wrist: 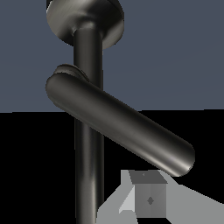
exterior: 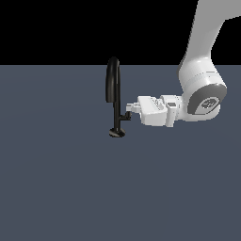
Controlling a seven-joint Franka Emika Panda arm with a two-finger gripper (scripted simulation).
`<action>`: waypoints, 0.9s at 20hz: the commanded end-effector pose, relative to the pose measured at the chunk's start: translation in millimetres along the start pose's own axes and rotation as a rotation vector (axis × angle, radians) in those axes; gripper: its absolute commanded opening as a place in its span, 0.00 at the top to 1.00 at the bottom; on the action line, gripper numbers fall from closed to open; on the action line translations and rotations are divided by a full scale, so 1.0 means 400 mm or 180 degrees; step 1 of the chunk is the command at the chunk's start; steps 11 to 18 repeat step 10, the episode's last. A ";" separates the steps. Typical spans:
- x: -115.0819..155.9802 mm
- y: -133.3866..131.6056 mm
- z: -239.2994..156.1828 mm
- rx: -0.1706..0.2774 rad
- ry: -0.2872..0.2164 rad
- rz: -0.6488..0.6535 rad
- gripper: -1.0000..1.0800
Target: Turn on the faucet by rotating a designated handle.
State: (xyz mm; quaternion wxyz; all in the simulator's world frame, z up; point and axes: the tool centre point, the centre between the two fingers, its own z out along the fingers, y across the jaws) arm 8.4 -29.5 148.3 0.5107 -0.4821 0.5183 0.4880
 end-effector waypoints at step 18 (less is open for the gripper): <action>0.160 0.074 0.000 -0.0008 -0.0006 0.0077 1.00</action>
